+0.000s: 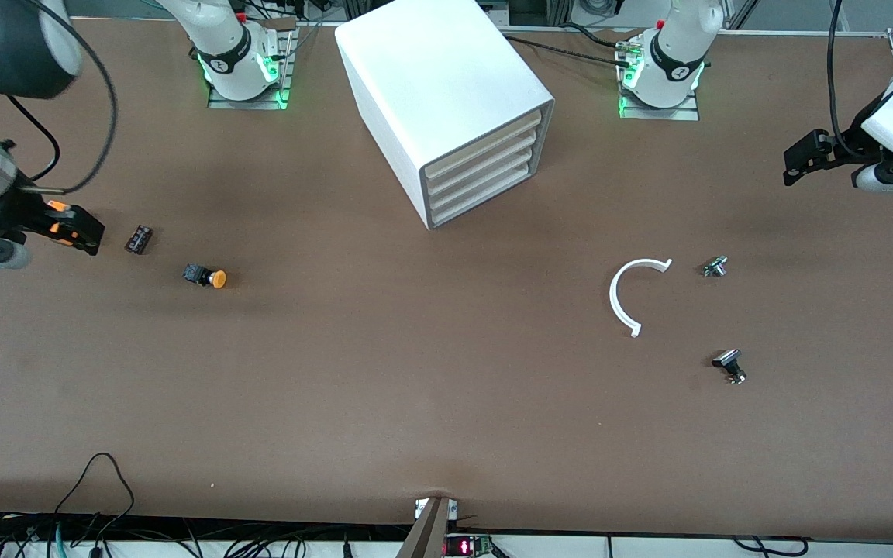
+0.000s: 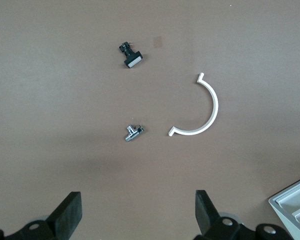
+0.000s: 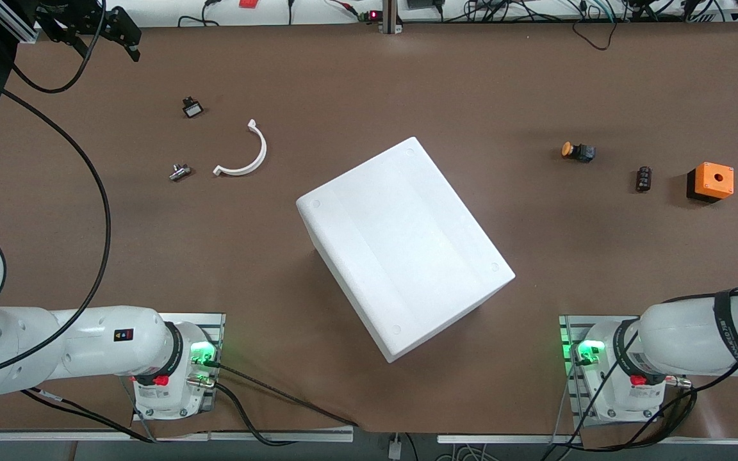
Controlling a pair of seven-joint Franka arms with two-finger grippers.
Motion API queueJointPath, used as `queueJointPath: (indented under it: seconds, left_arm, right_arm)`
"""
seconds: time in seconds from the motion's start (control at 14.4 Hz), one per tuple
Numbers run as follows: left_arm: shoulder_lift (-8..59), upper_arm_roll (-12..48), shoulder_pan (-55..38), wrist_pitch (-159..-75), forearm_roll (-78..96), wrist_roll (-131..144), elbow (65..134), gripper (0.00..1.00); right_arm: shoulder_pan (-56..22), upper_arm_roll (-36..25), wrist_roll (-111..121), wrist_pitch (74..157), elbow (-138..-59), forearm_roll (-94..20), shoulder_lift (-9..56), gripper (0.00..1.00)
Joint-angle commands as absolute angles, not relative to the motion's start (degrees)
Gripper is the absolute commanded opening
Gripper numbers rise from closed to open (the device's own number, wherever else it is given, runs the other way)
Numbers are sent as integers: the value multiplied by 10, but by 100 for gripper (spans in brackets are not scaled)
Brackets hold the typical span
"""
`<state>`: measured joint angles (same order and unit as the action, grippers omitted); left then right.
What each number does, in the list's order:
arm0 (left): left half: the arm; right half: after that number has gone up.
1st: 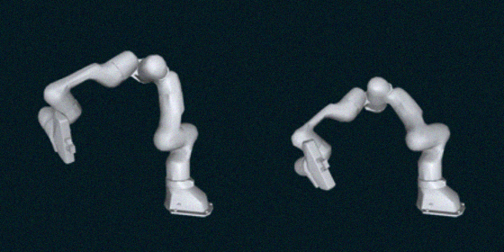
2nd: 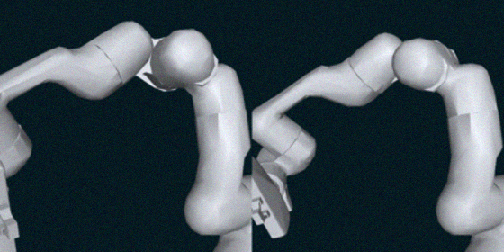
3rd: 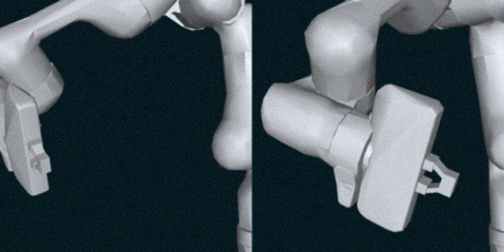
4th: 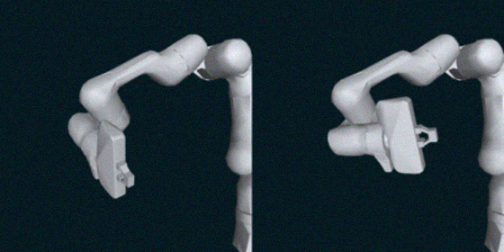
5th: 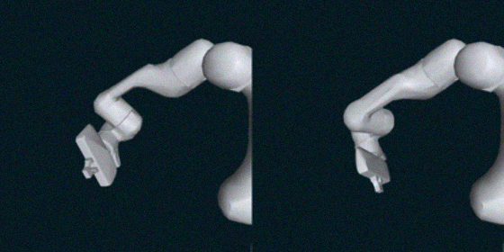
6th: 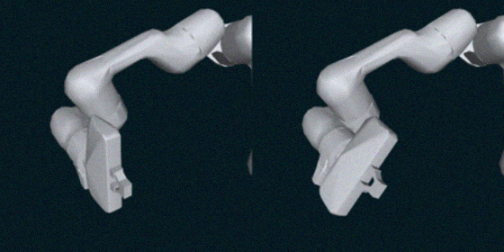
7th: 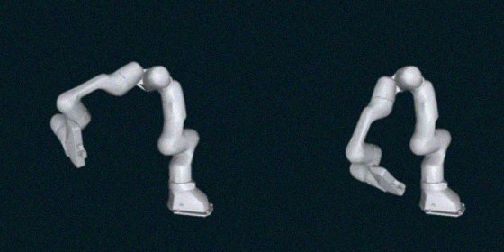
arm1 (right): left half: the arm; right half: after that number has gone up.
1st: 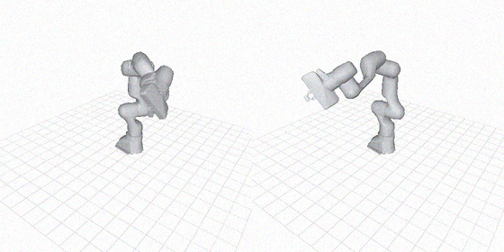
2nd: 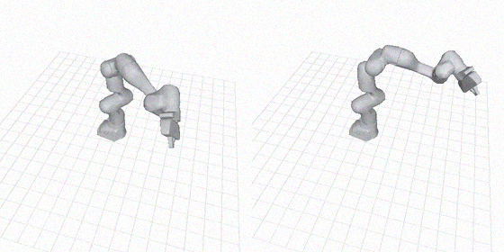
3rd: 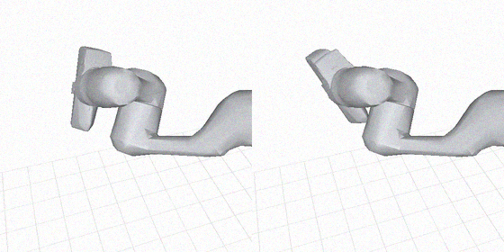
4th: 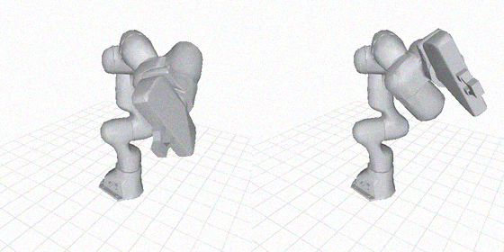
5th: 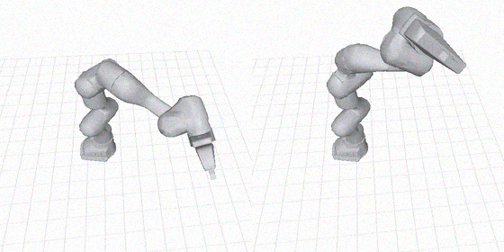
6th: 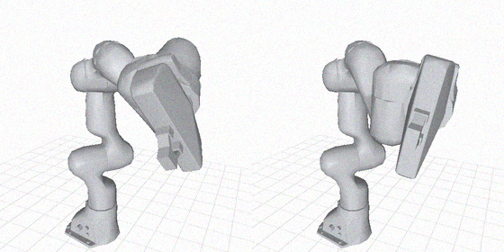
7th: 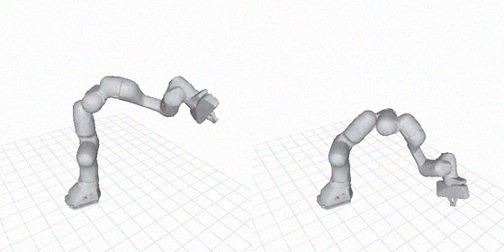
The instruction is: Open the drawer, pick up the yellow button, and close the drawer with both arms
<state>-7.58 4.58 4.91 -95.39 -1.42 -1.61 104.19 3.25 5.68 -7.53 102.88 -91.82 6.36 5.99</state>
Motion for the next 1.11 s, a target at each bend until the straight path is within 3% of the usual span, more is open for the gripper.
queueJointPath:
  seconds: [0.0,0.35,1.04]
  left_arm:
    - [-67,44,52,-955,-7,-25,1028,100]
    - [-26,43,54,-907,-11,-18,960,100]
    - [-17,48,54,-902,-12,-18,948,100]
  right_arm:
    - [5,2,-22,1036,-911,1,65,100]
    - [7,-16,3,1027,-904,3,45,100]
    - [7,-14,14,949,-916,40,54,100]
